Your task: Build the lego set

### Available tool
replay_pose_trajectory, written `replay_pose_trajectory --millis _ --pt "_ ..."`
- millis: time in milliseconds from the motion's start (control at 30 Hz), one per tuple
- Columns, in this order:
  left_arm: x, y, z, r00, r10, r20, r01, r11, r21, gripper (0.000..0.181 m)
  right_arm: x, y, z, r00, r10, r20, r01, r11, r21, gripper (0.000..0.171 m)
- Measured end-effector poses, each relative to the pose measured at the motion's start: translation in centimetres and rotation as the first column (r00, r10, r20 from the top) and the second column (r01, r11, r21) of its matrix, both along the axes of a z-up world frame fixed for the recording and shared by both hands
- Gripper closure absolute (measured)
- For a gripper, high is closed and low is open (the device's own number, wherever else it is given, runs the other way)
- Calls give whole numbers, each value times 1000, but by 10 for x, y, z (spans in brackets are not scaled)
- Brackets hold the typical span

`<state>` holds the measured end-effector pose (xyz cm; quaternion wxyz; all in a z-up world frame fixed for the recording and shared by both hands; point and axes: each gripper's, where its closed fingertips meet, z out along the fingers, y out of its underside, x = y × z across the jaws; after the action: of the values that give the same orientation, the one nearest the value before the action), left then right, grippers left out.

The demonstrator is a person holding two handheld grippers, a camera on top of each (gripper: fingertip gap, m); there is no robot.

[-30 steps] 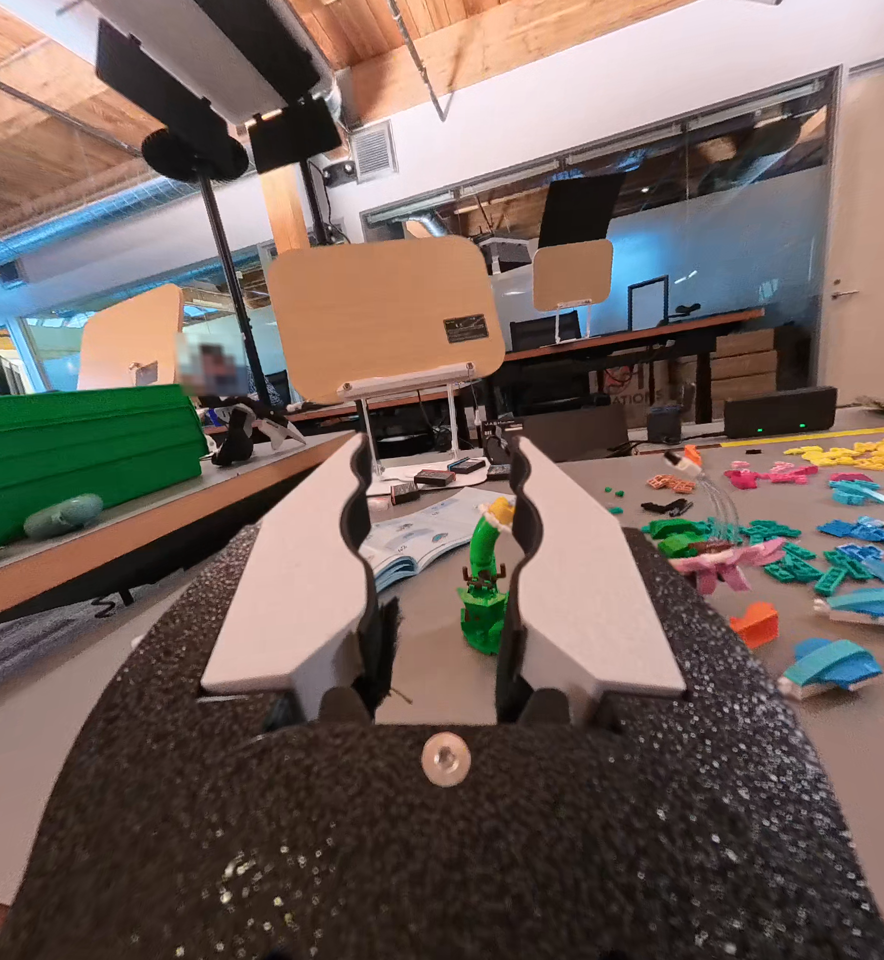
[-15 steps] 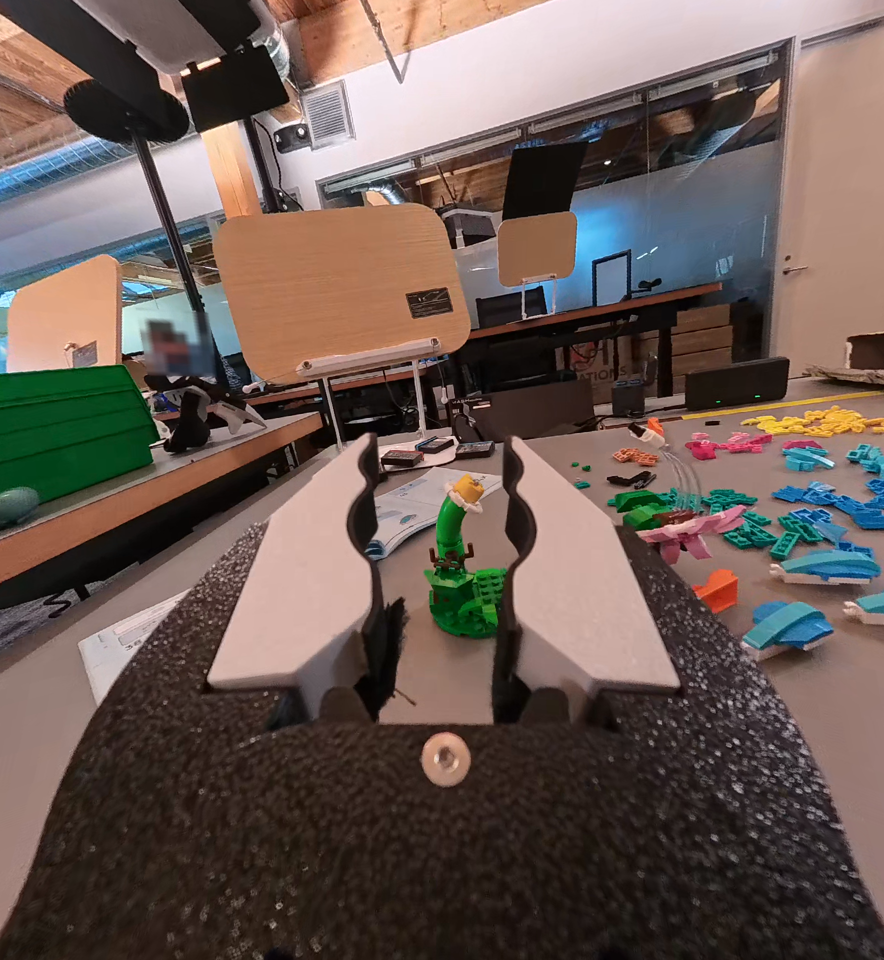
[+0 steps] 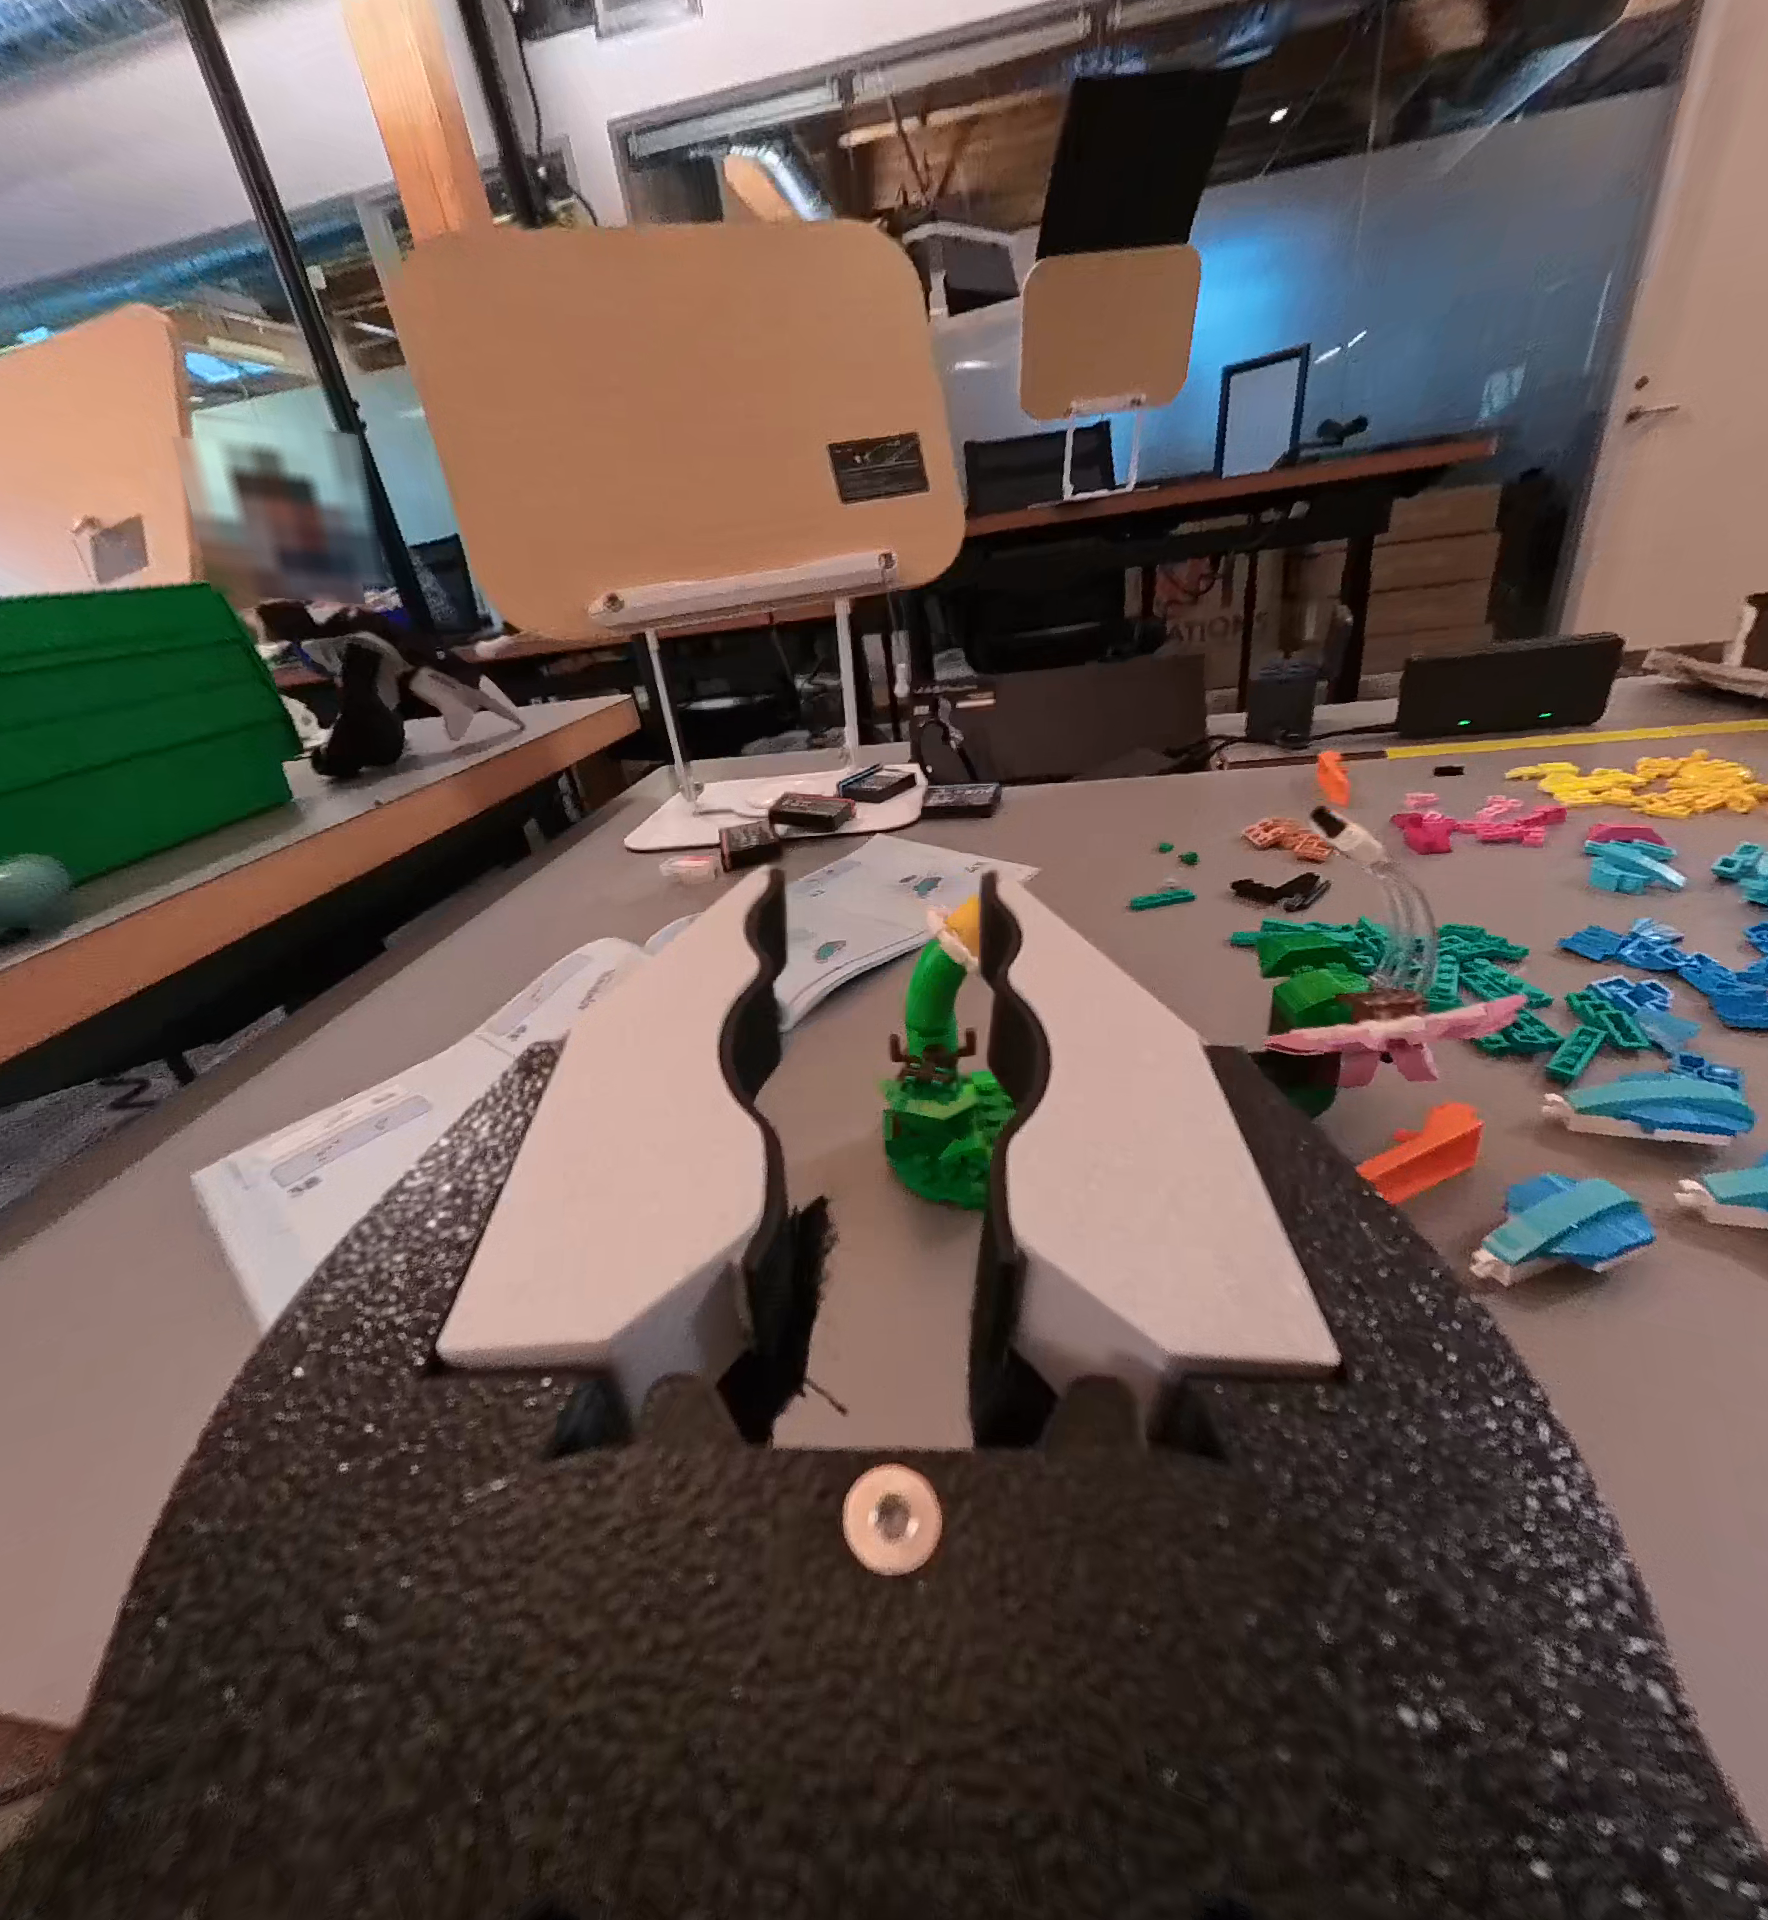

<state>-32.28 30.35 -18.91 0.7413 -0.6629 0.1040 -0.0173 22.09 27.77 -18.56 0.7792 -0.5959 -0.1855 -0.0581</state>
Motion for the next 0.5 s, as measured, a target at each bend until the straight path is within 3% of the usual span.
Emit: replay_pose_trajectory --millis 100,200,267,367,500 --pt "-6 1 16 997 16 -75 -18 1000 -16 144 -10 -7 13 1000 18 25 -19 998 53 145" --pt "-10 28 30 981 -18 -194 -3 994 -108 154 -29 6 18 996 66 51 -70 995 78 147" --pt "5 59 36 961 -159 -228 110 971 -213 160 -50 25 15 989 131 72 -136 988 74 147" --pt "40 112 15 885 -407 -228 260 836 -483 158 -80 58 8 973 201 114 -210 975 74 146" --pt "59 179 -36 771 -540 -338 185 697 -693 145 -104 86 -4 957 227 178 -240 969 54 146"
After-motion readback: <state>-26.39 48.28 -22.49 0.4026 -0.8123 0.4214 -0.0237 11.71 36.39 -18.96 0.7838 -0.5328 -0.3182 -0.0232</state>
